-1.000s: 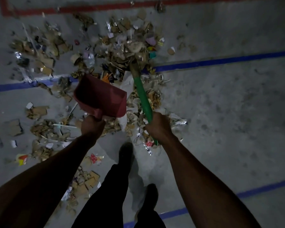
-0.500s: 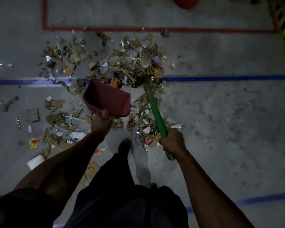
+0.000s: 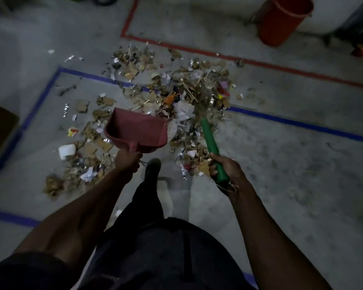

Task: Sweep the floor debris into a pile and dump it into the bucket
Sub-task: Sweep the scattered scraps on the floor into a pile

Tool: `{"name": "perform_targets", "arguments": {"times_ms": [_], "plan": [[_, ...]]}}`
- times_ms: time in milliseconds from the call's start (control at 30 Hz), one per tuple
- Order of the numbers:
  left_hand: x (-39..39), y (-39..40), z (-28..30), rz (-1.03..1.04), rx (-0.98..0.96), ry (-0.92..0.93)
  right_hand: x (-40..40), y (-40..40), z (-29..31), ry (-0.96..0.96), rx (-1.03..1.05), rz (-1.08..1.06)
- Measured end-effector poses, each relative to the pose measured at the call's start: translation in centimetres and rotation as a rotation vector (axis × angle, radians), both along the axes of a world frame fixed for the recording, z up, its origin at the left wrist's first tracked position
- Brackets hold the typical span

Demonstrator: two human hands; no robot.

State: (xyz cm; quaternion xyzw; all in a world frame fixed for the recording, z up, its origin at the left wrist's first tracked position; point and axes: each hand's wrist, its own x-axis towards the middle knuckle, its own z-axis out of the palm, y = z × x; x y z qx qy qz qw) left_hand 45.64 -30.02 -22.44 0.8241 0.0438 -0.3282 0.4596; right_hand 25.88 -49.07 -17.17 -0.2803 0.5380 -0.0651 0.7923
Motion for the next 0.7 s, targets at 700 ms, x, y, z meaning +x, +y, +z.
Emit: {"name": "perform_targets", "arguments": {"times_ms": [700], "plan": [[-14.7,29.6,4.8,0.618,0.025,0.019,-0.5,22.5,0.5,0.153,-0.151,0.698]]}}
